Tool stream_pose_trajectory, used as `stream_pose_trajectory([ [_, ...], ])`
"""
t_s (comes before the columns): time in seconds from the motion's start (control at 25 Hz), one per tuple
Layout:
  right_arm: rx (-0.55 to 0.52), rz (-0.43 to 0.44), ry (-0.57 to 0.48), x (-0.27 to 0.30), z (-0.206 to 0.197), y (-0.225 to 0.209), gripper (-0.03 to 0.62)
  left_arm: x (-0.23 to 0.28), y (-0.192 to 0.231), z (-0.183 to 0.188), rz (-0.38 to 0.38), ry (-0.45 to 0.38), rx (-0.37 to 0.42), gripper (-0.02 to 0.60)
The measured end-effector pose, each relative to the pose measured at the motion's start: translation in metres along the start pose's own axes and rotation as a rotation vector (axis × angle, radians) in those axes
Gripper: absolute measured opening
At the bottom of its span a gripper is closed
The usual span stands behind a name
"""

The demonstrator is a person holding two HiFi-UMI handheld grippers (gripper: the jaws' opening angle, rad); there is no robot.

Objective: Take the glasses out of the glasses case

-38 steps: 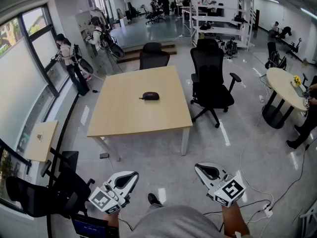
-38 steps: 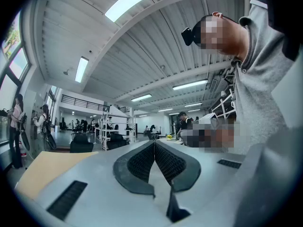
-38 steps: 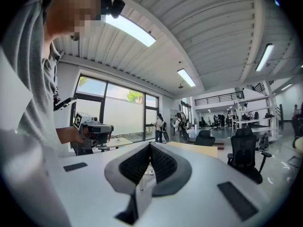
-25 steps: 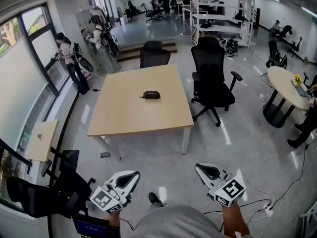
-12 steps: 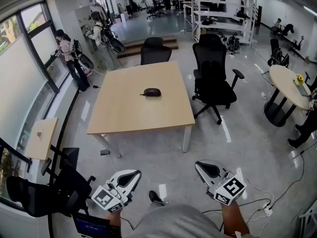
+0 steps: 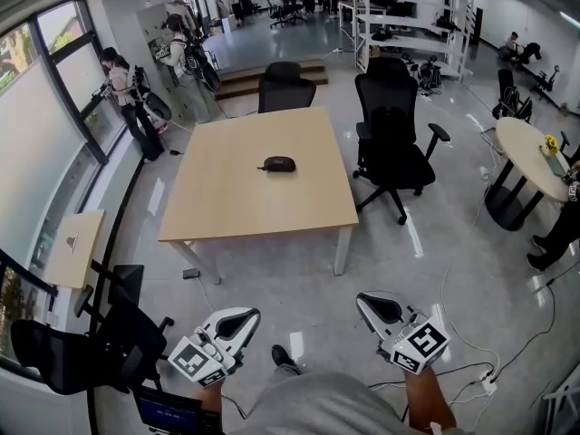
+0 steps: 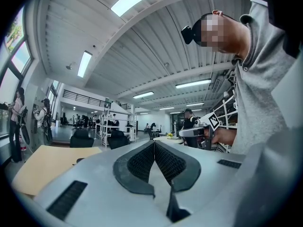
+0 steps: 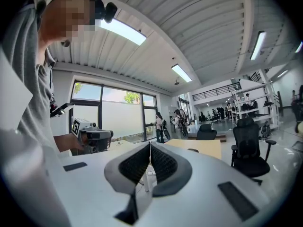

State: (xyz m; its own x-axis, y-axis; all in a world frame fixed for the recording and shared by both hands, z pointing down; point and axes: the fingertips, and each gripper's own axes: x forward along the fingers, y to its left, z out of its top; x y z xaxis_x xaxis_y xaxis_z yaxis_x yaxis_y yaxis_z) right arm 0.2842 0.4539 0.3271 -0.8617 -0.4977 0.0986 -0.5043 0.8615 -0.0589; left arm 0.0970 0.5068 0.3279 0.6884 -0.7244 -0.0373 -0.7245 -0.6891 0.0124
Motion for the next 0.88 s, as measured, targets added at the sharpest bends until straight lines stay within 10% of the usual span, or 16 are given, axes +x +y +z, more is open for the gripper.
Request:
stream_pose_trajectory([
  [0.88,-0.003,-0.035,0.016,0.123,0.017,-0.054,0.008,0.024,0.140,-0.003,0.002,-0.015,-0.015,0.006],
])
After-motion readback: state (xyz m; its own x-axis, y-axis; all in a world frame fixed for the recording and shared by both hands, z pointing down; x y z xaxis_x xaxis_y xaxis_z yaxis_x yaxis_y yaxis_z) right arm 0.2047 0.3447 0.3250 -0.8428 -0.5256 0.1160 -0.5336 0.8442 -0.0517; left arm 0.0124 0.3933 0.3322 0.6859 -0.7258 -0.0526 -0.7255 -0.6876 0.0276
